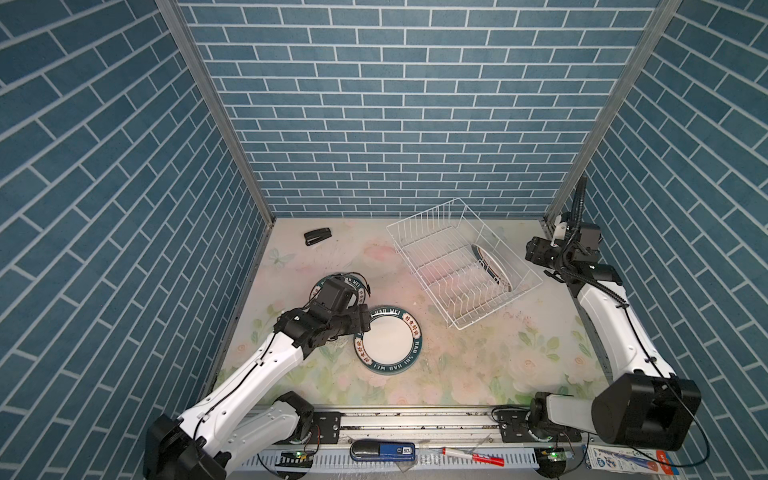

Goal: Unload the plates from the dish rack

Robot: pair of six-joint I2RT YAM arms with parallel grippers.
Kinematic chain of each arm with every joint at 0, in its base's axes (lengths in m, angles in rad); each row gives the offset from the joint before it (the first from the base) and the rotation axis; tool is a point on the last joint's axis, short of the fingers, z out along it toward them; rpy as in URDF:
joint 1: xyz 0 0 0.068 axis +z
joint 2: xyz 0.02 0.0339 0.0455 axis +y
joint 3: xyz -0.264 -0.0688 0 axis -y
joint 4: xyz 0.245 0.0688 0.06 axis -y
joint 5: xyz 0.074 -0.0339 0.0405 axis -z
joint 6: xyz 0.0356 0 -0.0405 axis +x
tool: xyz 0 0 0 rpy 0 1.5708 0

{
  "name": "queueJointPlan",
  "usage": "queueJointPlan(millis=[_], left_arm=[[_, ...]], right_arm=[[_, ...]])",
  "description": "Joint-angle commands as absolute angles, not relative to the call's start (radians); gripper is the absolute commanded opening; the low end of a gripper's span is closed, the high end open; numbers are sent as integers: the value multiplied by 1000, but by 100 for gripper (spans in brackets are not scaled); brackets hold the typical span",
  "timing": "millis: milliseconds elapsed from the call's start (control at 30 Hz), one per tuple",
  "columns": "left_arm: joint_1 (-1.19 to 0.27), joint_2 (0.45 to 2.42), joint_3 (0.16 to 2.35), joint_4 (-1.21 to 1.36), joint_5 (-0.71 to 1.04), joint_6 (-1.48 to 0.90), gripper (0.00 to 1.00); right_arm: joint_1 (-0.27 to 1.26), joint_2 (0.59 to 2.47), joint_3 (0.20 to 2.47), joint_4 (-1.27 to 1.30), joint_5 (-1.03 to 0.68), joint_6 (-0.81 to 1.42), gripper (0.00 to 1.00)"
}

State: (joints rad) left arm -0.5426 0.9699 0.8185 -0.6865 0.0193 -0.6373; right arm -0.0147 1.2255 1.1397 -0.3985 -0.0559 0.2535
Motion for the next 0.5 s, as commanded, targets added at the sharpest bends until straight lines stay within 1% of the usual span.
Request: queueJointPlan(millis=[0, 100, 200, 333, 467], left_arm=[[-510, 935, 810, -721, 2, -582, 87], [-482, 909, 813, -730, -8, -566, 89], [-464, 891, 825, -730, -21, -548, 93], [-459, 878, 851, -746, -108, -537, 99], [-456, 870, 867, -750, -209, -536, 99]], right_arm=[[51, 1120, 1084, -449, -128, 212, 77], [165, 1055, 1084, -522, -94, 169, 76], [261, 1040, 1102, -579, 0, 143, 77], [316, 1064, 1115, -606, 112, 115, 77], [345, 1129, 1114, -584, 172, 76, 77]])
